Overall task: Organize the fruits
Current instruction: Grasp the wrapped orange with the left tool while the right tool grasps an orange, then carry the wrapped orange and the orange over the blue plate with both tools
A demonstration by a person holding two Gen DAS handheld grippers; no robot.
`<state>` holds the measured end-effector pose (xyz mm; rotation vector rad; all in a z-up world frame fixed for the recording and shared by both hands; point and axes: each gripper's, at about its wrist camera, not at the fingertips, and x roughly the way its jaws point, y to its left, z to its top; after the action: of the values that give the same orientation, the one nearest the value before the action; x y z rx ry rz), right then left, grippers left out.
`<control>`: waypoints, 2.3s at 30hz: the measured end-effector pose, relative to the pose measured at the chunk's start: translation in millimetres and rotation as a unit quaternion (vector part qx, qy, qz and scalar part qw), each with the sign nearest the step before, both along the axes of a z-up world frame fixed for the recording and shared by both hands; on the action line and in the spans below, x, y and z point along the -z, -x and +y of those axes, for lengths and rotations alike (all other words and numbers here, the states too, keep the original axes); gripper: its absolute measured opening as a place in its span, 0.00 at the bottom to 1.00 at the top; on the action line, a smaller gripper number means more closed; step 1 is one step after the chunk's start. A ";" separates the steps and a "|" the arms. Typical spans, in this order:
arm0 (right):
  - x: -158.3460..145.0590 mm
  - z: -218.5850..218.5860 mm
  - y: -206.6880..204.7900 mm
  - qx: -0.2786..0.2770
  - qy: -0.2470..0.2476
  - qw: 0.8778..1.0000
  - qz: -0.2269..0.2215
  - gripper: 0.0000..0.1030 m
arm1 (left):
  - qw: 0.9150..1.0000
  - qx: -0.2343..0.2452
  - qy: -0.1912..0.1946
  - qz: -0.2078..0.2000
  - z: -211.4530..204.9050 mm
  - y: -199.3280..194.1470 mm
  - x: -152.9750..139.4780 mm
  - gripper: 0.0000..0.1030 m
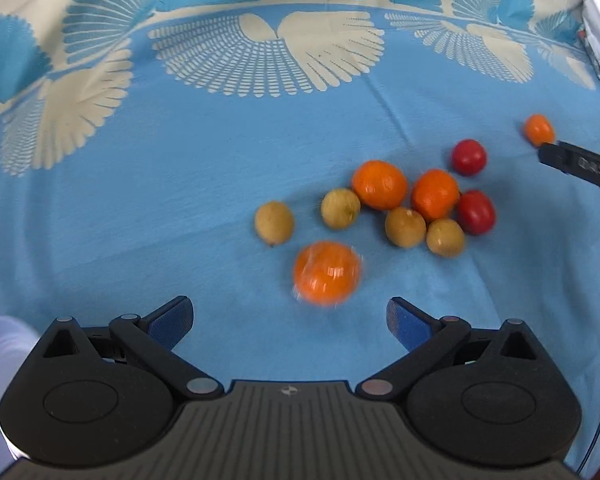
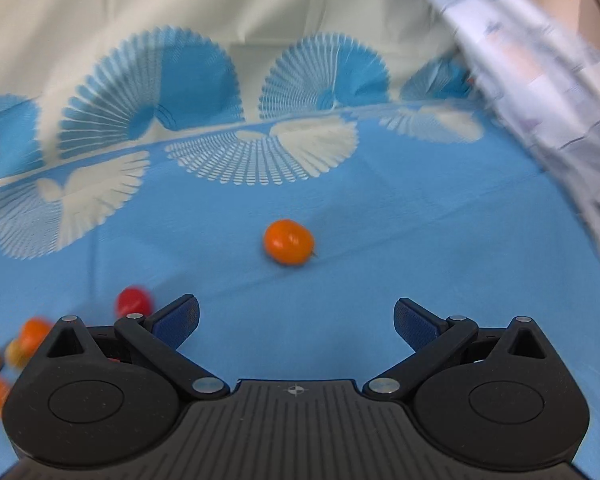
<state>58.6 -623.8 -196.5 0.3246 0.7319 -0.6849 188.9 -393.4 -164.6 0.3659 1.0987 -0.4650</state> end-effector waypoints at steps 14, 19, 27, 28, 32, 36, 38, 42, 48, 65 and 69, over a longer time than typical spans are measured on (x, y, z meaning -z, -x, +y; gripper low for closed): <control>17.8 -20.6 -27.2 -0.033 0.016 0.999 0.016 0.39 | 0.997 -0.038 0.067 0.031 11.9 -11.6 0.7 0.42; -9.4 6.1 3.7 -0.035 0.005 0.999 -0.013 0.39 | 0.997 -0.038 0.071 0.012 33.3 11.9 -28.5 0.42; -71.2 99.2 63.0 -0.104 -0.013 0.994 -0.043 0.39 | 0.995 -0.057 0.079 -0.007 105.8 60.3 -85.3 0.42; -78.3 112.3 68.5 -0.111 -0.018 0.993 -0.045 0.39 | 0.995 -0.062 0.079 -0.009 117.4 65.5 -91.3 0.42; -102.7 173.1 87.5 -0.144 -0.033 0.987 -0.060 0.39 | 0.994 -0.079 0.077 -0.022 168.1 88.2 -115.6 0.42; -125.2 237.7 102.8 -0.179 -0.055 0.980 -0.072 0.39 | 0.992 -0.100 0.075 -0.031 222.8 110.7 -134.7 0.42; -134.8 270.5 108.3 -0.204 -0.063 0.974 -0.073 0.39 | 0.990 -0.113 0.076 -0.033 250.5 121.8 -142.0 0.42; -149.4 330.8 122.2 -0.249 -0.084 0.962 -0.071 0.39 | 0.986 -0.140 0.076 -0.039 302.4 144.3 -152.6 0.42; -161.9 406.9 147.0 -0.308 -0.084 0.945 -0.063 0.39 | 0.980 -0.174 0.079 -0.057 366.4 179.8 -164.0 0.42; -171.5 491.9 182.3 -0.391 -0.046 0.919 -0.039 0.39 | 0.963 -0.238 0.104 -0.068 445.3 223.7 -167.6 0.42; -171.6 493.0 183.1 -0.388 -0.044 0.920 -0.038 0.39 | 0.963 -0.237 0.110 -0.069 446.6 223.5 -168.8 0.42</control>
<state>-124.5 -130.8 -25.0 0.1174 0.7447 0.1157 -34.6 53.2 4.1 -0.0648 0.9467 -0.1290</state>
